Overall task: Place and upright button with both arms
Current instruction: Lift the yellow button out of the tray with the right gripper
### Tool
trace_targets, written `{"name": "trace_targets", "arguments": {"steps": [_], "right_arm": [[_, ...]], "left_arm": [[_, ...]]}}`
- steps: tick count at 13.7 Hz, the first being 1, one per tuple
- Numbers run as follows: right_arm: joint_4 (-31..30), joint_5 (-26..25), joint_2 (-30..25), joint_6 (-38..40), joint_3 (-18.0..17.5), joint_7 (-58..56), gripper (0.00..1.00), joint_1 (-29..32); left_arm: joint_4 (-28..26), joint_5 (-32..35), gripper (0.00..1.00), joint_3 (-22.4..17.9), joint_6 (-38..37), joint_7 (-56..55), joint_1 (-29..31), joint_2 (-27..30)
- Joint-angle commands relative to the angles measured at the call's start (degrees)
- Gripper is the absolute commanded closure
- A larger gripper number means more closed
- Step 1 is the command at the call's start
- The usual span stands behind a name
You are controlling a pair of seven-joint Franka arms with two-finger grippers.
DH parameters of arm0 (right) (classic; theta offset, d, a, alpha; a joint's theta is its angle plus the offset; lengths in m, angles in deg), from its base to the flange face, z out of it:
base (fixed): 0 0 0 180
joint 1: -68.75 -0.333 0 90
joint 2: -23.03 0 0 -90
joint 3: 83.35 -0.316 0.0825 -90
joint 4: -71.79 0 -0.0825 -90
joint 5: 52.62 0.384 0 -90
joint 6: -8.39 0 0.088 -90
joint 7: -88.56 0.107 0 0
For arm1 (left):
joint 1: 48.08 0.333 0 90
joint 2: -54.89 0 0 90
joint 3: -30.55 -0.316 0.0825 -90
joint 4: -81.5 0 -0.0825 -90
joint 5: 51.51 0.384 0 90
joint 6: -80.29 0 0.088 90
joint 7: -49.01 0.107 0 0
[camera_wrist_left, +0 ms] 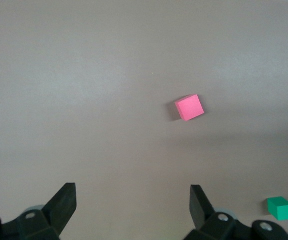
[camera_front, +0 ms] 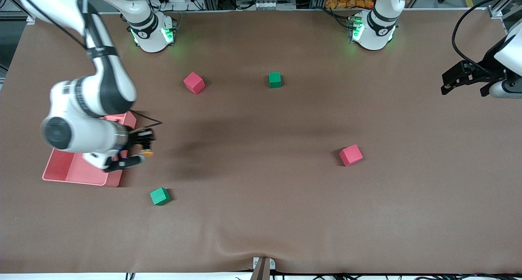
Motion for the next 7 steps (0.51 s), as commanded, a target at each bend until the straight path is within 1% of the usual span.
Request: {"name": "trace_targets", "arguments": {"steps": [1, 4, 7], "right_arm": [[5.7, 4.0, 5.6, 0.6, 0.7, 7.8, 1.00, -6.4], [8.4, 4.5, 10.0, -5.4, 0.7, 15.5, 1.00, -13.7], [13.5, 4.5, 16.3, -8.8, 0.7, 23.1, 1.00, -20.4]], "left_arm": [[0.3, -0.1, 0.00, 0.5, -0.8, 1.2, 0.3, -0.2], [0.5, -0.5, 0.00, 0.5, -0.7, 1.2, 0.2, -0.2], [0.1, -0.6, 0.00, 0.5, -0.7, 1.2, 0.2, -0.3]]}}
